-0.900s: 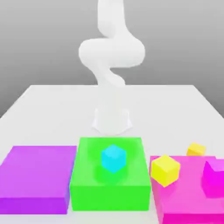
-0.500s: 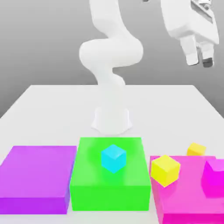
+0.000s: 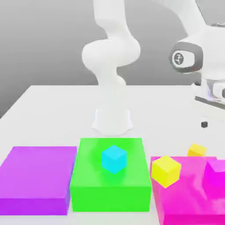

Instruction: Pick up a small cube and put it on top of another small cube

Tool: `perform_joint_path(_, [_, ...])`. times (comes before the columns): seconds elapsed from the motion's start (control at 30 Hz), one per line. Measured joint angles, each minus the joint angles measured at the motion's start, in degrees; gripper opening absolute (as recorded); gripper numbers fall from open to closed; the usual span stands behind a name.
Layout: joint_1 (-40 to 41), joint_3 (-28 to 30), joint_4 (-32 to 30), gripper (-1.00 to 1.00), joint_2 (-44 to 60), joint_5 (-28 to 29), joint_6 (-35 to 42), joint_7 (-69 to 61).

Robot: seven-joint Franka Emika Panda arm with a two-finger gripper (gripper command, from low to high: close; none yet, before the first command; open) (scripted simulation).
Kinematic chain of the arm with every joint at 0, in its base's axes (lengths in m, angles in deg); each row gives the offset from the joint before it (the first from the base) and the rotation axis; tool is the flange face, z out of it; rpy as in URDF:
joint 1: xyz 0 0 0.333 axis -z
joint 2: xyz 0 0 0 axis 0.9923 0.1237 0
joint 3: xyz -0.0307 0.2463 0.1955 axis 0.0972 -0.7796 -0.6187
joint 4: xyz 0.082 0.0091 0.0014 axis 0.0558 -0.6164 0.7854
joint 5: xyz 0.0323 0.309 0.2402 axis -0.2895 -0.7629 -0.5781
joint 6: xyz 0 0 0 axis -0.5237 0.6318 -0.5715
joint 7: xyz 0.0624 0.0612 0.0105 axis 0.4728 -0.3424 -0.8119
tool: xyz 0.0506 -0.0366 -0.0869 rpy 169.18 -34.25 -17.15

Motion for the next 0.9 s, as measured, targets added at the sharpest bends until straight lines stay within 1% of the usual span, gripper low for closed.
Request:
perform_joint_path(0.07, [-3.0,-0.9,-1.5,0.0,2.7,0.3,-1.7,-4.8])
perform_joint_path(0.2, [-6.1,-2.8,-4.2,0.0,8.4,2.0,-5.4,-12.6])
perform_joint_path(0.4, [-8.5,0.7,-2.7,0.0,20.4,6.6,-15.0,-10.8])
perform_joint_path(0.43, [-9.1,1.3,-2.4,-1.0,22.1,6.9,-16.4,-10.6])
perform_joint_path(0.67, [-9.1,1.4,-2.3,-1.0,22.2,7.0,-16.4,-10.5])
perform_joint_path(0.8, [-7.7,-0.7,-3.6,-1.0,15.3,4.4,-10.7,-12.5])
perform_joint_path(0.9, [-6.6,-0.7,-4.5,-1.0,9.2,2.4,-5.6,-15.2])
